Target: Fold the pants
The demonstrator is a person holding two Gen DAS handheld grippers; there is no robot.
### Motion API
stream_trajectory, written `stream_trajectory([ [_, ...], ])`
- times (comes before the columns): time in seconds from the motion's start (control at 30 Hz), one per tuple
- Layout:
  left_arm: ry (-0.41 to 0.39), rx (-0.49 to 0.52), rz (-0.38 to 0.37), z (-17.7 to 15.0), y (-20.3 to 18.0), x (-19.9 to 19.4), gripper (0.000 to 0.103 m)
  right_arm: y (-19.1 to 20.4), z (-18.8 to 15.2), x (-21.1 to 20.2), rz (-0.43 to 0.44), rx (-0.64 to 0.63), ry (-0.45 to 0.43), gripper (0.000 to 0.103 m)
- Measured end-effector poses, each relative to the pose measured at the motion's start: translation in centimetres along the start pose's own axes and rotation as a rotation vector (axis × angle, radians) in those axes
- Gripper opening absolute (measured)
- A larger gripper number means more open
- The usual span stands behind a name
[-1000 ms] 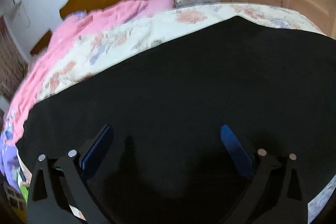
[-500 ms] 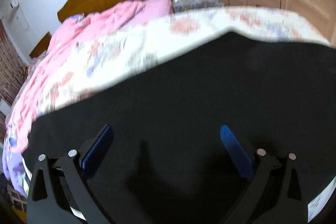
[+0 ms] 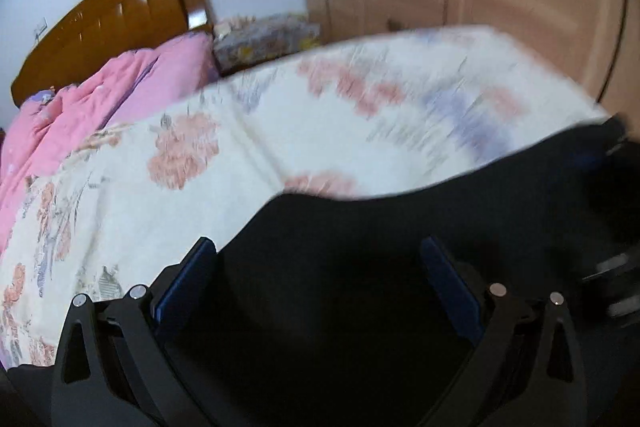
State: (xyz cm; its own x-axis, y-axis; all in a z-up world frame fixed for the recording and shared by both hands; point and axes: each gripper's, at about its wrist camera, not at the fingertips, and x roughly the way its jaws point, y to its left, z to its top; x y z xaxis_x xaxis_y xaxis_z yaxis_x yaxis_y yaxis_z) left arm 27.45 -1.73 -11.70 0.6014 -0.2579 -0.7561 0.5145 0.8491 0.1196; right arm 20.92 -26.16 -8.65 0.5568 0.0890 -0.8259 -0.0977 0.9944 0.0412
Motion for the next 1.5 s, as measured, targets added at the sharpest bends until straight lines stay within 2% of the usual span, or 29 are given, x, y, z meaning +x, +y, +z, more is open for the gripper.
stream_trajectory([
  [0.03, 0.013, -0.082, -0.073, 0.2, 1.7, 0.3, 0.102, -0.4, -0.2, 0.0, 0.007, 0.001, -0.004, 0.094],
  [0.1, 0.019, -0.167, -0.023, 0.1, 4.1, 0.8, 0.102, -0.9, -0.8, -0.3, 0.034, 0.025, -0.028, 0.094],
  [0.13, 0.037, -0.219, -0.101, 0.0, 5.2, 1.2, 0.102, -1.1, -0.9, -0.7, 0.044, 0.037, -0.034, 0.094],
  [0.17, 0.035, -0.237, -0.119, 0.1, 5.6, 1.3, 0.102, -1.3, -0.9, -0.7, 0.053, 0.045, -0.038, 0.094],
  [0.3, 0.025, -0.199, -0.08, 0.1, 5.2, 0.9, 0.102, -1.4, -0.8, -0.9, 0.065, 0.06, -0.05, 0.094],
  [0.37, -0.01, -0.215, -0.095, -0.1, 5.5, 0.3, 0.102, -1.2, -0.8, -0.9, 0.06, 0.055, -0.049, 0.094],
  [0.47, -0.108, -0.221, 0.001, -0.8, 6.3, -3.5, 0.101, -0.7, -0.8, -0.9, 0.034, 0.041, -0.042, 0.094],
  [0.53, -0.178, -0.245, 0.043, -2.3, 8.0, -7.4, 0.101, 0.3, -0.8, -1.0, -0.044, 0.014, -0.022, 0.094],
  [0.57, -0.195, -0.255, 0.078, -3.4, 9.1, -8.9, 0.101, 1.3, -0.7, -1.4, -0.12, 0.005, -0.016, 0.094],
  [0.6, -0.203, -0.263, 0.151, -5.5, 11.0, -10.8, 0.101, 2.1, -0.7, -1.9, -0.147, 0.005, -0.026, 0.094],
  [0.63, -0.196, -0.266, 0.21, -7.1, 12.2, -11.9, 0.101, 3.3, -0.7, -2.7, -0.125, 0.001, -0.053, 0.094],
  [0.7, -0.145, -0.297, 0.37, -11.9, 16.3, -13.8, 0.101, 6.7, -0.5, -4.3, -0.008, -0.034, -0.104, 0.095],
  [0.77, -0.08, -0.359, 0.453, -15.6, 20.0, -14.7, 0.101, 11.3, -0.4, -4.6, 0.071, -0.141, -0.11, 0.095],
  [0.83, -0.022, -0.473, 0.499, -19.6, 24.3, -15.7, 0.101, 15.1, -0.5, -4.4, 0.099, -0.25, -0.113, 0.095],
  [0.93, -0.004, -0.623, 0.532, -23.8, 29.1, -16.9, 0.101, 19.1, -1.2, -2.6, 0.088, -0.366, -0.07, 0.095],
  [1.0, 0.032, -0.67, 0.518, -25.9, 31.4, -16.5, 0.102, 19.4, -1.9, -0.6, -0.001, -0.397, -0.007, 0.095],
  [1.03, 0.007, -0.684, 0.468, -26.6, 32.1, -16.6, 0.102, 18.8, -2.2, 0.0, -0.01, -0.386, 0.009, 0.097],
  [1.07, -0.003, -0.677, 0.463, -26.7, 32.2, -16.7, 0.102, 17.4, -2.2, -0.2, 0.043, -0.317, 0.003, 0.098],
  [1.13, 0.014, -0.63, 0.503, -26.2, 31.6, -16.5, 0.102, 15.0, -2.1, -0.1, 0.041, -0.213, 0.052, 0.098],
  [1.2, 0.015, -0.62, 0.514, -26.1, 31.5, -16.5, 0.102, 14.8, -2.1, -1.0, -0.03, -0.188, 0.047, 0.098],
  [1.23, 0.01, -0.635, 0.505, -26.2, 31.7, -16.5, 0.102, 15.3, -2.1, -1.6, -0.026, -0.189, 0.034, 0.098],
  [1.33, 0.019, -0.63, 0.527, -26.1, 31.2, -16.3, 0.102, 19.4, -2.1, -3.3, 0.123, -0.233, -0.005, 0.098],
  [1.4, 0.028, -0.629, 0.542, -26.1, 30.9, -16.0, 0.102, 24.0, -2.4, -3.6, 0.206, -0.35, -0.023, 0.098],
  [1.5, 0.025, -0.627, 0.544, -26.0, 30.7, -15.8, 0.102, 29.5, -3.3, -2.6, 0.215, -0.53, -0.021, 0.098],
])
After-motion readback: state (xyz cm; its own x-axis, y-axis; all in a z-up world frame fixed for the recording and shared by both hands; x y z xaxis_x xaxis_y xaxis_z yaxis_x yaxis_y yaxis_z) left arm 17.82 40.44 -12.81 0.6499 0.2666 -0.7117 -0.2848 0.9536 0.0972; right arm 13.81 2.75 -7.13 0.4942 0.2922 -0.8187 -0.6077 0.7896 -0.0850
